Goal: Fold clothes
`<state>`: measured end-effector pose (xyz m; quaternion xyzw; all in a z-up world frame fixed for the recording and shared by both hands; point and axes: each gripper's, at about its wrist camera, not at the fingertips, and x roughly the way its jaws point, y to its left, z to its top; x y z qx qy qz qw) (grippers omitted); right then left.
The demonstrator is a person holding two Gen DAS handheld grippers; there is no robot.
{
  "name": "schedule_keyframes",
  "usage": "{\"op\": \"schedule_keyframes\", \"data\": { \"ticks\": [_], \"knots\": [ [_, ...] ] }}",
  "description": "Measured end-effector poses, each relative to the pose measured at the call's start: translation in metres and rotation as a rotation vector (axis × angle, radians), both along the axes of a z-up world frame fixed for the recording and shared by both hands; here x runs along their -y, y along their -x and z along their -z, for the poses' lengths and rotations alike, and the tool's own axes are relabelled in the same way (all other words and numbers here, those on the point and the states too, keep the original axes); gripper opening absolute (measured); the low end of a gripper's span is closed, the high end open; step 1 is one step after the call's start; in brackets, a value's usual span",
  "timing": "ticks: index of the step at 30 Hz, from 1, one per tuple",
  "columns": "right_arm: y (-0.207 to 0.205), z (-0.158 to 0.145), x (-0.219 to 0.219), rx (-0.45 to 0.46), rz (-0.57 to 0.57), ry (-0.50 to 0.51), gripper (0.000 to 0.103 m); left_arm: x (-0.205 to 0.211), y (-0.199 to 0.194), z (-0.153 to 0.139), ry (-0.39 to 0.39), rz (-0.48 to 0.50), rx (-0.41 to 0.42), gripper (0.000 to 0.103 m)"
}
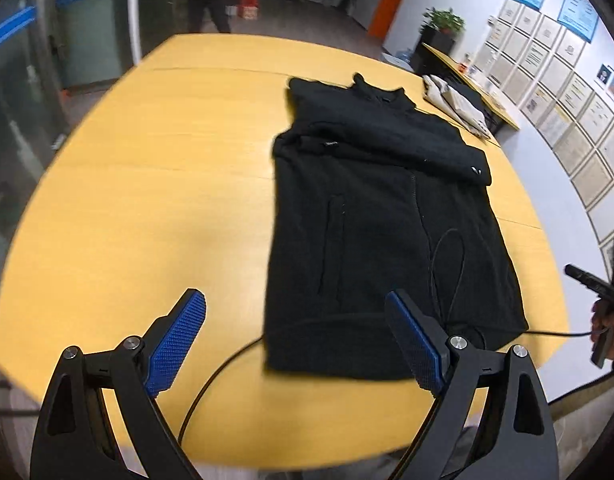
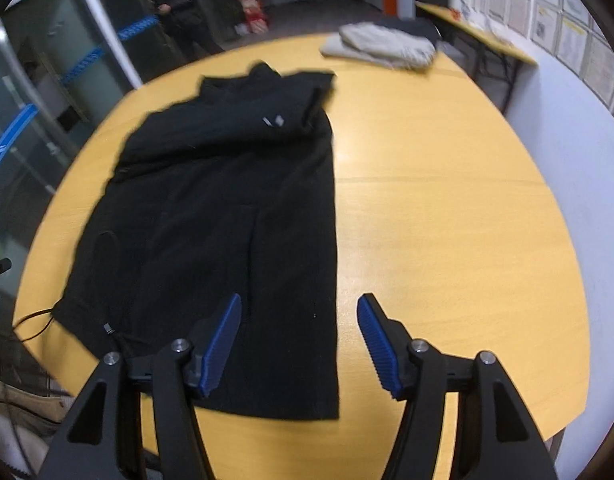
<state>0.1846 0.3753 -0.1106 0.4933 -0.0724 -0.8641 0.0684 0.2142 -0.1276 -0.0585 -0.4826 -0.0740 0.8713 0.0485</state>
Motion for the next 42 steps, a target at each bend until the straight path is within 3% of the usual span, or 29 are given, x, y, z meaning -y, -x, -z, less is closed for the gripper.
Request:
{"op": "schedule_keyframes", "data": {
  "ticks": [7, 11, 16, 20, 24, 32, 39, 41, 42],
  "knots": [
    [-0.048, -0.064, -0.039, -0.042, -0.118, 0.003, 0.064, 0.039, -0.081, -0.054, 0.070, -0.200, -0.046, 0.093],
    [-0.069, -0.076, -0.058, -0.051, -0.155, -0.012, 0.065, 0.055, -0.102, -0.058, 0.106, -0.260, -0.062, 0.093],
    [-0.065, -0.034, -0.053, -0.012, -0.140, 0.050, 0.065, 0.035, -0.066, -0.013, 0.043, -0.194, -0.031, 0.093],
    [-0.049, 0.017, -0.038, 0.023, -0.099, 0.062, 0.065, 0.003, -0.010, 0.041, 0.041, -0.086, 0.050, 0.093],
    [-0.031, 0.060, -0.029, 0.067, -0.049, 0.085, 0.065, -0.013, 0.027, 0.082, 0.027, -0.036, 0.127, 0.093],
    [-0.010, 0.118, 0.007, 0.173, -0.103, -0.003, 0.064, -0.022, 0.052, 0.150, -0.052, 0.015, 0.265, 0.093],
    [-0.005, 0.132, 0.010, 0.185, -0.048, -0.011, 0.063, -0.031, 0.055, 0.163, -0.061, 0.072, 0.251, 0.094],
    [-0.004, 0.132, 0.011, 0.186, -0.038, -0.017, 0.059, -0.029, 0.056, 0.163, -0.084, 0.070, 0.254, 0.093],
    [-0.004, 0.131, 0.011, 0.186, -0.031, -0.021, 0.053, -0.027, 0.056, 0.163, -0.089, 0.070, 0.252, 0.088]
  ]
}}
